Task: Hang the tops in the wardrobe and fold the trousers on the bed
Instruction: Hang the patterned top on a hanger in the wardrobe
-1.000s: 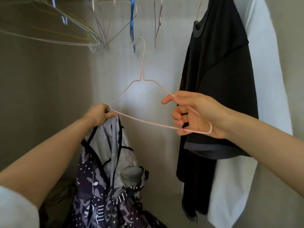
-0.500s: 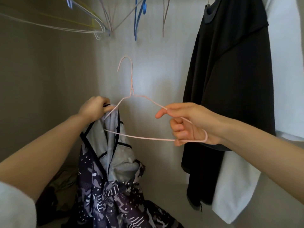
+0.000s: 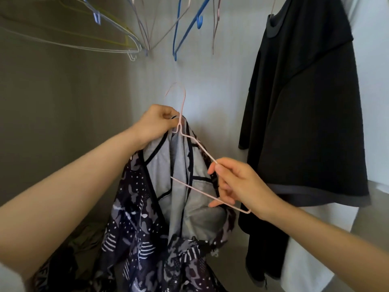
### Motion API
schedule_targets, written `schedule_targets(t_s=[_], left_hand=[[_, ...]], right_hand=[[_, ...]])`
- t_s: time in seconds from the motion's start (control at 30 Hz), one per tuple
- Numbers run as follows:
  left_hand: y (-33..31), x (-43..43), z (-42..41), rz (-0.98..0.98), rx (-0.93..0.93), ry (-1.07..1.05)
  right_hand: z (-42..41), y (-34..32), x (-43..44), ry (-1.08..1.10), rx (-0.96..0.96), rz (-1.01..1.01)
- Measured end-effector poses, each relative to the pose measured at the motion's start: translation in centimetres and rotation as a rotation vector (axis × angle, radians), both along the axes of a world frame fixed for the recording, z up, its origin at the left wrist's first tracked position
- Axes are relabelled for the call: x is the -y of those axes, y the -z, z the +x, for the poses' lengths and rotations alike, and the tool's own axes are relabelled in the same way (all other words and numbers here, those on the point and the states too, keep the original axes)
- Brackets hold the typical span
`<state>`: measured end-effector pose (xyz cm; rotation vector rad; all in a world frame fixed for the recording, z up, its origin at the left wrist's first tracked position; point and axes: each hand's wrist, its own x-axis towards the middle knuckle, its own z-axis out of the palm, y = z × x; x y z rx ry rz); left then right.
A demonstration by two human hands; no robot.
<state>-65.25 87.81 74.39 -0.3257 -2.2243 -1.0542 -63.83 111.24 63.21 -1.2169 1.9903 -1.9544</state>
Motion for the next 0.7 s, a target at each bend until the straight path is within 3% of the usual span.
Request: schedule_targets(t_s=[0.1,0.13,0.23,0.3,0.47,0.7], left_hand=[[-1.3,0.0,1.0,0.280,0.134,0.308],[-1.5,0.1,1.0,0.283,0.132,0.332],[-1.6,0.8,0.8,-0.115,-0.005,0.103],[-1.0,0.9,0.8,-0.259,-0.025,0.105],[-0.1,0.4,0.8,-0.345,-0.054,0.159],[0.2,0.9,1.2,-0.231,-0.169,0.076]], right_hand=[[-0.2,0.3,-0.7,0.039,-0.020,-0.088],[-0.2,0.3,-1.0,0.043,-0.022,-0.114],[-0.3,0.0,-1.5,0.044,-0.050,-0.175],[-0.4,-0.1,-1.6,0.057,-0.071,-0.191],[-0.9,0.5,-1.0,0.126,-0.199,-0.109],[-2.4,0.1,1.0,0.449,-0.548,0.068]])
